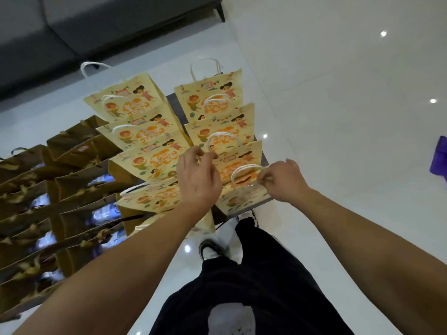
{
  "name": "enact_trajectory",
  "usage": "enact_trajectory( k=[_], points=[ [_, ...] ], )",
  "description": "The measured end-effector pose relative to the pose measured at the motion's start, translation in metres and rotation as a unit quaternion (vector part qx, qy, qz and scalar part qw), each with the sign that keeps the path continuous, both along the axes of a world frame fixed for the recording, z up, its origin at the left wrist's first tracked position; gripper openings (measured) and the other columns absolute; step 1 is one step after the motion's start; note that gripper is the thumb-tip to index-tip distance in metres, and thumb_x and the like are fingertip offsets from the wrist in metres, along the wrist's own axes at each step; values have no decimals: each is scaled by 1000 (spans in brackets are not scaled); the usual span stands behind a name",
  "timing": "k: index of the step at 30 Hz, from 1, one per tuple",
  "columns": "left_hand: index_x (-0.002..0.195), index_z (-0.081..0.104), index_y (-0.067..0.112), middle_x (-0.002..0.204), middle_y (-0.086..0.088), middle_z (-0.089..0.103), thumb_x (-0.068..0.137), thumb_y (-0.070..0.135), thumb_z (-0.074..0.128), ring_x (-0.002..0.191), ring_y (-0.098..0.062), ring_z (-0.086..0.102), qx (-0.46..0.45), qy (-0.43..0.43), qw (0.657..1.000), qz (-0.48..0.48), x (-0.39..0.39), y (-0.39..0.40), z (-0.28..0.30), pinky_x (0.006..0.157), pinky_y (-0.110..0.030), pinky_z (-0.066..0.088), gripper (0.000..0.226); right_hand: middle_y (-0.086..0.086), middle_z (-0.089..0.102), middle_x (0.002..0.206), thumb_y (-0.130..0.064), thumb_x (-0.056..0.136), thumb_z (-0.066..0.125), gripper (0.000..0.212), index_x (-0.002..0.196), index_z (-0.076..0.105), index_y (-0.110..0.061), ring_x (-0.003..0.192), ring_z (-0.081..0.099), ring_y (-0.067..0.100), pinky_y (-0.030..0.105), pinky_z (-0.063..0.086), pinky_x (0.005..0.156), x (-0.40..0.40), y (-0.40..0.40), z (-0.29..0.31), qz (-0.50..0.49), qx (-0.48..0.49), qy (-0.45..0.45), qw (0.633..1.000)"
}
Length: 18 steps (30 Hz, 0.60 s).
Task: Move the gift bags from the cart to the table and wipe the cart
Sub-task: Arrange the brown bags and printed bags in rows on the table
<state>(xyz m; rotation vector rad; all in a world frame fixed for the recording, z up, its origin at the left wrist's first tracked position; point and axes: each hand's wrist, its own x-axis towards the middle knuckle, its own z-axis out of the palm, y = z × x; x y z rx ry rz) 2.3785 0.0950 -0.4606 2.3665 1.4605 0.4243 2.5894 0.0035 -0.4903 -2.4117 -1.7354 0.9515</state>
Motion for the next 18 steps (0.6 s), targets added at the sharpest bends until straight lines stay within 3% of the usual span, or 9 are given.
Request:
enact_trajectory(
  k=[3, 6, 8, 11, 15, 18],
  points=[
    [104, 73, 10, 98, -14, 58, 85, 12, 66, 92, -31, 50, 51, -29, 997, -46, -9, -9, -7, 80, -39, 40, 21, 4, 73, 108, -37, 96, 61, 22, 110, 76, -30, 106, 63, 29, 36, 49, 88, 5, 15, -3, -26, -9, 29, 999],
    [105, 75, 10, 94, -12, 65, 88, 18, 62, 89, -32, 56, 22, 20, 996, -83, -10, -13, -16, 79, -40, 43, 23, 6, 71, 102, -38, 97, 62, 24, 107, 76, -21, 94, 61, 28, 31, 43, 73, 13, 28, -8, -32, -24, 51, 998],
    [107, 75, 9, 97, -11, 70, 90, 21, 62, 94, -34, 59, -16, 67, 994, -89, -8, -15, -21, 83, -41, 45, 25, 4, 67, 91, -38, 97, 62, 23, 99, 75, -20, 86, 57, 24, 30, 39, 68, 19, 34, -10, -32, -33, 58, 997],
    [96, 76, 9, 88, -10, 73, 90, 23, 65, 87, -33, 64, -40, 115, 986, -118, -1, -12, -28, 79, -39, 50, 19, -4, 54, 76, -38, 96, 64, 19, 95, 72, -21, 86, 57, 24, 29, 35, 67, 25, 41, -13, -30, -40, 64, 997],
    [90, 66, 16, 83, -6, 67, 101, 33, 50, 83, -31, 61, -137, 196, 966, -102, 11, -8, -30, 64, -34, 40, 26, -7, 54, 75, -38, 96, 64, 23, 104, 75, -19, 85, 58, 22, 29, 35, 60, 27, 45, -16, -27, -47, 76, 996],
    [99, 67, 18, 94, -7, 67, 103, 29, 49, 92, -32, 60, -188, 198, 960, -67, 17, -1, -32, 68, -35, 39, 21, -10, 53, 73, -38, 96, 63, 24, 107, 75, -20, 81, 55, 19, 26, 33, 56, 29, 48, -15, -25, -48, 82, 995]
  ],
)
